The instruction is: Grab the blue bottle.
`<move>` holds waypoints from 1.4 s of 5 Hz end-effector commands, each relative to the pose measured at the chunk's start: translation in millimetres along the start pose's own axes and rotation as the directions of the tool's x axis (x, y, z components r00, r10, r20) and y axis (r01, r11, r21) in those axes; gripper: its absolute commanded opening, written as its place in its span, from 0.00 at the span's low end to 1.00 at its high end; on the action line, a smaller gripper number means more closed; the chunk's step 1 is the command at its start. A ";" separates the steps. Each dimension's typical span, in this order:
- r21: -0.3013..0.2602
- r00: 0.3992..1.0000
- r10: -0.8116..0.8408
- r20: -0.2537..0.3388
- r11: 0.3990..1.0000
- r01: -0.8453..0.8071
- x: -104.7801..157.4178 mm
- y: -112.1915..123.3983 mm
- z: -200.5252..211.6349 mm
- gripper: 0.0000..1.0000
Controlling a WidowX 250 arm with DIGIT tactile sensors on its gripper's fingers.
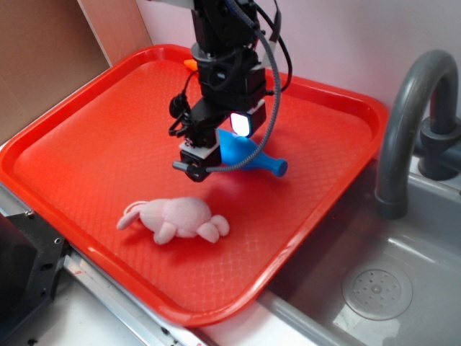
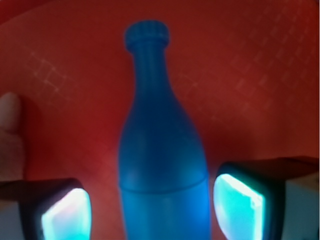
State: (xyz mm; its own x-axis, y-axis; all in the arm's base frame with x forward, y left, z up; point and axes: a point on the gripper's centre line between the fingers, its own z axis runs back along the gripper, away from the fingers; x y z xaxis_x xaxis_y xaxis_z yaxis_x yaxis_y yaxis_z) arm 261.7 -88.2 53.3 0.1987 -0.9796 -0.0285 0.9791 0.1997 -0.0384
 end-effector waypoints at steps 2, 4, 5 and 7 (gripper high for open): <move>0.069 0.998 -0.031 -0.048 0.997 0.035 11.8 -8.1 -14.5 0.00; 0.094 0.999 0.017 -0.050 0.995 -0.013 13.9 -12.8 -9.9 0.00; 0.094 0.965 0.263 -0.004 0.961 -0.261 -5.5 -1.6 37.4 0.00; 0.097 0.728 0.685 0.034 0.723 -0.684 -40.6 -9.4 110.9 0.00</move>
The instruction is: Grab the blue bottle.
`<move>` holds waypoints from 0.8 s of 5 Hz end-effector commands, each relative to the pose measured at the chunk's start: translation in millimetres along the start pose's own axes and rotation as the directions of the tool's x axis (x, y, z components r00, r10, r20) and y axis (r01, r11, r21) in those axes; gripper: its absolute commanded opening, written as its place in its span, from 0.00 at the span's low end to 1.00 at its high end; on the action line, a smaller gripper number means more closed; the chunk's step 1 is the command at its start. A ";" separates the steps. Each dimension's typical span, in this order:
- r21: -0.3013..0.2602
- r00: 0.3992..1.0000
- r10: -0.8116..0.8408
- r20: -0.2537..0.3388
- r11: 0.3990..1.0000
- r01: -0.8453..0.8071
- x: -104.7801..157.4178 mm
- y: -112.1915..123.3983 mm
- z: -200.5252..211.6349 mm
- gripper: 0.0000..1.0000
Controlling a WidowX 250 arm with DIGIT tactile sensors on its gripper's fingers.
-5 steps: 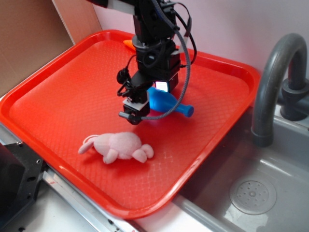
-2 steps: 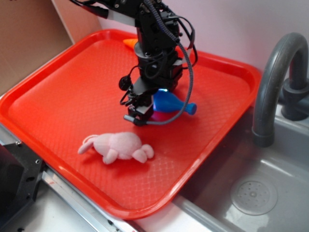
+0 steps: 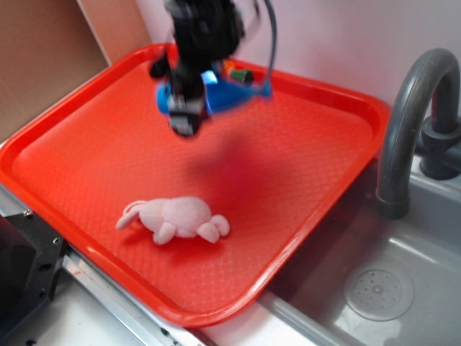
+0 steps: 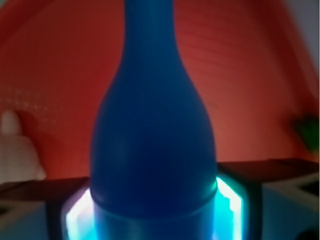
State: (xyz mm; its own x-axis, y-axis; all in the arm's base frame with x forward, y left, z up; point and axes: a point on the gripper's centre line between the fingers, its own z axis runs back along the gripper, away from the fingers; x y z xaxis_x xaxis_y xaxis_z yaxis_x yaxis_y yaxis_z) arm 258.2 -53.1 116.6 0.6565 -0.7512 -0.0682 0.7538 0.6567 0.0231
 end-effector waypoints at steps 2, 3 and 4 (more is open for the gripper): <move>0.020 0.730 0.673 0.123 0.734 -0.679 -59.9 -27.1 100.3 0.00; -0.108 0.526 0.837 0.154 0.543 -0.833 -79.0 -34.2 112.6 0.00; -0.183 0.500 0.858 0.117 0.514 -0.838 -71.2 -30.3 106.7 0.00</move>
